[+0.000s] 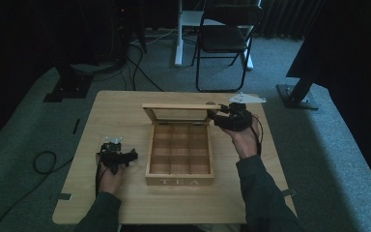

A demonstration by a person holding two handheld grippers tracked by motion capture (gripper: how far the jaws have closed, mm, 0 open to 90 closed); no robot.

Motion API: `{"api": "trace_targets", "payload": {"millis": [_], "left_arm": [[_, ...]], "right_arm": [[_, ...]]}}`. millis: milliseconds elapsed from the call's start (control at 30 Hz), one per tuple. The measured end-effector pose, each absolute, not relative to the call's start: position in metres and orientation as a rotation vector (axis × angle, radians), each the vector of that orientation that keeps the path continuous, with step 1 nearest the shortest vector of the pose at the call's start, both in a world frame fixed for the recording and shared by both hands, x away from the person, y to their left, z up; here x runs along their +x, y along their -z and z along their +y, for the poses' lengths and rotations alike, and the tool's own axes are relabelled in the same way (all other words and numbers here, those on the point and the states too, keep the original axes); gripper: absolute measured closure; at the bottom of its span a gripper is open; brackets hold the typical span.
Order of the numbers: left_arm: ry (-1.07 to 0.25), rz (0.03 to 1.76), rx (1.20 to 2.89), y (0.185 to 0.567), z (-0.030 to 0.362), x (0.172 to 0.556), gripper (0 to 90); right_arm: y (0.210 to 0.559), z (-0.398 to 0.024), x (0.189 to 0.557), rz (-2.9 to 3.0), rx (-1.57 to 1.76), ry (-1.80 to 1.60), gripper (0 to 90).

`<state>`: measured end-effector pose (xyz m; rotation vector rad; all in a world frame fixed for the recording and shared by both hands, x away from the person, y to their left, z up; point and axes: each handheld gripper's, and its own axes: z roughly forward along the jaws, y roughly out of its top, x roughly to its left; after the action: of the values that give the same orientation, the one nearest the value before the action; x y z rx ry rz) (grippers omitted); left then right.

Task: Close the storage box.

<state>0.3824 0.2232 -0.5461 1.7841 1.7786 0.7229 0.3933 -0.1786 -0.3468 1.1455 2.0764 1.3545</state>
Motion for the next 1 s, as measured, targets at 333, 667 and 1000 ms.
{"api": "trace_targets", "payload": {"millis": [333, 667, 1000], "left_arm": [[-0.725, 1.779, 1.78, 0.546, 0.223, 0.382, 1.7], [-0.726, 1.78, 1.778, 0.546, 0.223, 0.382, 1.7], [-0.725, 1.779, 1.785, 0.546, 0.223, 0.382, 1.7]], "right_arm": [[0.355, -0.178, 0.382, 2.097, 1.117, -1.347, 44.8], [0.362, -0.179, 0.371, 2.115, 1.116, -1.346, 44.9], [0.373, -0.181, 0.357, 2.122, 1.113, -1.361, 44.3]]}}
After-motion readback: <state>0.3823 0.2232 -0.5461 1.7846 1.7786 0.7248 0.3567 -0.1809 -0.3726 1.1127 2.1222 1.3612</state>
